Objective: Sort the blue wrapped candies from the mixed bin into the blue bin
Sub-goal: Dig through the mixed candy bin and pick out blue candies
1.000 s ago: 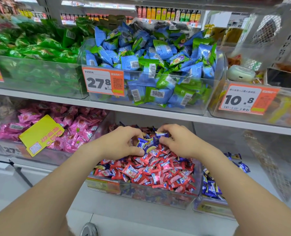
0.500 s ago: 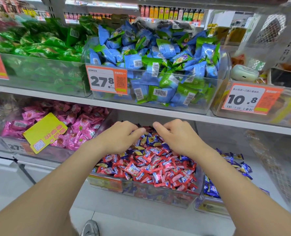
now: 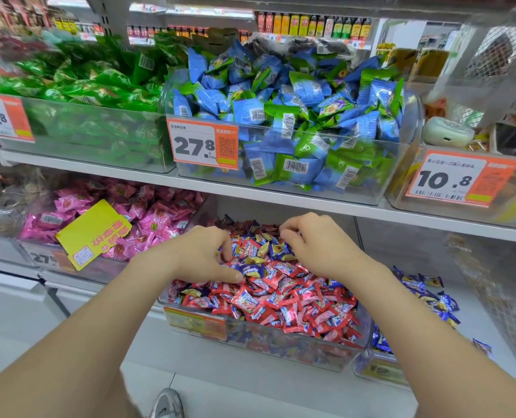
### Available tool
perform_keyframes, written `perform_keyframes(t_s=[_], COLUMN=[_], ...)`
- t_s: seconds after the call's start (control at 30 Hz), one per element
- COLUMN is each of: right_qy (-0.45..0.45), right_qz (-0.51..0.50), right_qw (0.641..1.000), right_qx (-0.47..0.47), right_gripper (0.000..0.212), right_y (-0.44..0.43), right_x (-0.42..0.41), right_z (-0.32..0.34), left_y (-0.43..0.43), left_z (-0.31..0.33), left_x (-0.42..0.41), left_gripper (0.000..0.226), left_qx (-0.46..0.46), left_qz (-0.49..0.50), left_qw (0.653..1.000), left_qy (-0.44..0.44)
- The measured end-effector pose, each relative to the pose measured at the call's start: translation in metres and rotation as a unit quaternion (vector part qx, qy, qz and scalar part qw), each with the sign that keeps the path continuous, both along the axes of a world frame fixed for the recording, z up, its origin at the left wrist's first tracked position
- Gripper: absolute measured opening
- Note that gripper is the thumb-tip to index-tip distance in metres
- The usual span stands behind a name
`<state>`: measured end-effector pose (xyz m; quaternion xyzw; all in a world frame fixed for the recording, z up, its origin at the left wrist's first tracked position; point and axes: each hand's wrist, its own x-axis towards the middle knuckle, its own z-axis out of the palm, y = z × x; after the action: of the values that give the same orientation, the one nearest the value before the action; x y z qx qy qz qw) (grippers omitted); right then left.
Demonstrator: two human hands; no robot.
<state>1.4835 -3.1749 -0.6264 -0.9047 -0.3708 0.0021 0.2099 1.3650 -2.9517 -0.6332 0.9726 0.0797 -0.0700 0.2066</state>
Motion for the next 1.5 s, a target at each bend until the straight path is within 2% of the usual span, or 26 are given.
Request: perform_keyframes(t_s=[0.07, 0.17, 0.3, 0.4, 0.47, 0.57, 0.67, 0.77, 0.83, 0.97, 1.1, 1.2, 1.3, 1.37, 1.43, 1.5], right_qy=[-0.018, 0.006, 0.048, 0.043, 0.025, 0.009, -0.001, -0.009, -0.015, -0.016, -0.052, -0.063, -0.054, -0.04, -0.026, -0.019], right_qz=[0.009, 0.059, 0.123, 0.123, 0.108, 0.097, 0.097, 0.087, 0.071, 0.039, 0.038, 0.068, 0.09, 0.091, 0.094, 0.095], right_qw=[0.997, 0.988, 0.972, 0.974, 0.979, 0.98, 0.977, 0.978, 0.982, 0.995, 0.993, 0.987, 0.981, 0.978, 0.974, 0.972], right_qx=[-0.071, -0.141, -0.194, -0.185, -0.172, -0.176, -0.19, -0.19, -0.173, -0.089, -0.096, -0.128, -0.163, -0.182, -0.204, -0.213], right_gripper=[0.037, 0.05, 0.05, 0.049, 0.041, 0.038, 0.039, 0.032, 0.031, 0.035, 0.044, 0.042, 0.044, 0.052, 0.06, 0.059], right_y=[0.001, 0.001, 0.004, 0.004, 0.003, 0.003, 0.003, 0.002, 0.0, -0.003, 0.0, 0.008, 0.017, 0.021, 0.023, 0.023], right_x=[0.005, 0.011, 0.009, 0.009, 0.012, 0.013, 0.013, 0.013, 0.013, 0.012, 0.005, -0.001, -0.007, -0.008, -0.007, -0.007], right_z=[-0.003, -0.007, -0.012, -0.013, -0.013, -0.015, -0.015, -0.015, -0.014, -0.004, -0.001, -0.002, -0.001, 0.0, 0.0, 0.001], left_y=[0.005, 0.004, 0.001, -0.003, -0.007, -0.013, -0.012, -0.013, -0.014, -0.014, -0.015, -0.015, -0.014, -0.014, -0.014, -0.014], left_z=[-0.003, -0.001, -0.001, 0.002, 0.004, 0.005, 0.001, -0.003, -0.005, -0.008, -0.003, -0.005, -0.01, -0.011, -0.01, -0.01], left_x=[0.001, 0.0, 0.003, 0.005, 0.006, 0.009, 0.011, 0.013, 0.014, 0.016, 0.015, 0.015, 0.015, 0.015, 0.016, 0.016], left_gripper=[0.043, 0.039, 0.025, 0.012, 0.008, 0.014, 0.009, 0.038, 0.047, 0.028, 0.002, 0.008, 0.035, 0.044, 0.046, 0.042], left_qx=[-0.012, -0.024, -0.03, -0.089, -0.109, -0.08, -0.074, -0.038, -0.017, 0.0, -0.027, -0.029, -0.021, -0.021, -0.004, 0.006], left_qz=[0.0, -0.007, -0.008, 0.002, -0.004, -0.034, -0.067, -0.083, -0.089, -0.082, -0.078, -0.076, -0.076, -0.078, -0.076, -0.074], left_qw=[1.0, 1.0, 0.999, 0.995, 0.991, 0.989, 0.99, 0.993, 0.993, 0.993, 0.991, 0.993, 0.995, 0.995, 0.995, 0.995], left_qy=[0.005, 0.018, 0.009, -0.045, -0.082, -0.122, -0.102, -0.073, -0.073, -0.083, -0.105, -0.089, -0.064, -0.063, -0.058, -0.059])
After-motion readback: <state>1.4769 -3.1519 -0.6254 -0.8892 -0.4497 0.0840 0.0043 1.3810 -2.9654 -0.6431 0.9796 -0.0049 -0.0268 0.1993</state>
